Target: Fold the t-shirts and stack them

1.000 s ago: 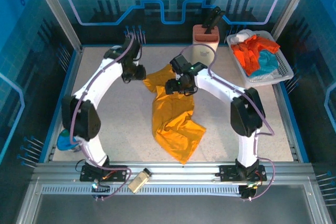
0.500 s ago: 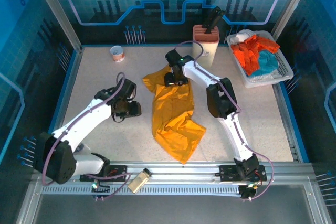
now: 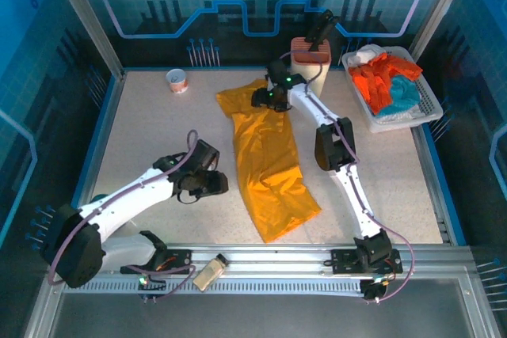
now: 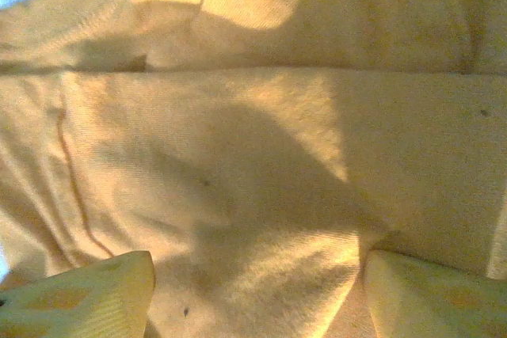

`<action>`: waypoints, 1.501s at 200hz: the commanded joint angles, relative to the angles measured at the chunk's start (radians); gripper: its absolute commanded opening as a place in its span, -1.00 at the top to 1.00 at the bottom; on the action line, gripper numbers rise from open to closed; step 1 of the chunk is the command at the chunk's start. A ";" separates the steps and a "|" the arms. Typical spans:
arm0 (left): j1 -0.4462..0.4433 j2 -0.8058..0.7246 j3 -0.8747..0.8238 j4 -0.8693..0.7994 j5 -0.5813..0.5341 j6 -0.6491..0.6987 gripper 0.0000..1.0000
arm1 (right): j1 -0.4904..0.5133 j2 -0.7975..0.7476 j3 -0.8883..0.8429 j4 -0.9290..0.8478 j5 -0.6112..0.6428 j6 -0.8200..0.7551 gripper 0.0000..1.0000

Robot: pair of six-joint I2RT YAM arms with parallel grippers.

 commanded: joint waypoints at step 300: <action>-0.328 0.251 0.000 0.156 0.095 -0.226 0.94 | 0.037 -1.326 -1.567 -0.032 0.104 0.097 -0.23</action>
